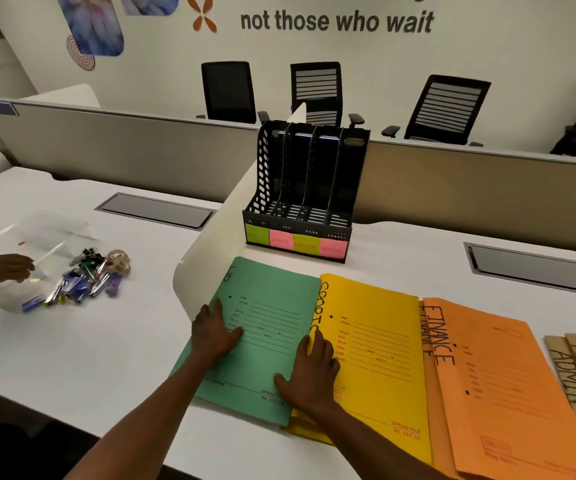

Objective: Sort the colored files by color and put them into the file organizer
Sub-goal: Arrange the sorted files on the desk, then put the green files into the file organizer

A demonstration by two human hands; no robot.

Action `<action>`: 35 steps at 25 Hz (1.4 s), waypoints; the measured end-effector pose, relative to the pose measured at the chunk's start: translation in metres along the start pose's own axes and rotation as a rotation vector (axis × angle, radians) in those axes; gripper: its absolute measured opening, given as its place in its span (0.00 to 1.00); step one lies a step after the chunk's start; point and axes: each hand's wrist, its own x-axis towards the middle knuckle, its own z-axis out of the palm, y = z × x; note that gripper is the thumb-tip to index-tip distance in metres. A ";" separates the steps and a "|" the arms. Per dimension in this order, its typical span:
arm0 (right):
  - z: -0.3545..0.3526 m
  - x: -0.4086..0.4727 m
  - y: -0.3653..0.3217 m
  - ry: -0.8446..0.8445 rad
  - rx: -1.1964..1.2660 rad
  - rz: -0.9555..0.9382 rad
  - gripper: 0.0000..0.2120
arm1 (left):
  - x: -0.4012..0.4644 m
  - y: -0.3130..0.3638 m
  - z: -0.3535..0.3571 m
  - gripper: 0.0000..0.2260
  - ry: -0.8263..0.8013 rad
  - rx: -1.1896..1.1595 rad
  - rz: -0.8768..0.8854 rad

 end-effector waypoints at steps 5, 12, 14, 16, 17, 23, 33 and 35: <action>0.006 0.002 0.003 -0.003 -0.048 -0.023 0.47 | -0.003 0.002 0.017 0.41 -0.016 0.091 0.091; 0.006 0.010 0.017 -0.012 -0.081 -0.072 0.43 | 0.002 0.002 0.016 0.40 -0.071 0.194 0.140; 0.007 0.010 0.018 -0.009 -0.076 -0.097 0.43 | 0.004 -0.001 0.014 0.40 -0.065 0.206 0.147; 0.009 0.007 0.019 -0.001 -0.134 -0.168 0.42 | 0.006 -0.003 0.013 0.40 -0.062 0.211 0.152; 0.011 0.006 0.019 0.000 -0.181 -0.208 0.42 | 0.006 -0.004 0.012 0.40 -0.061 0.208 0.153; 0.012 0.012 0.004 -0.006 -0.190 -0.313 0.45 | -0.003 -0.009 0.013 0.33 0.147 0.084 0.036; 0.023 0.024 -0.009 -0.170 -0.254 -0.375 0.50 | -0.015 -0.024 0.015 0.31 0.213 -0.068 -0.312; 0.023 0.025 -0.011 -0.174 -0.234 -0.368 0.51 | -0.008 -0.022 0.003 0.31 0.178 -0.056 -0.343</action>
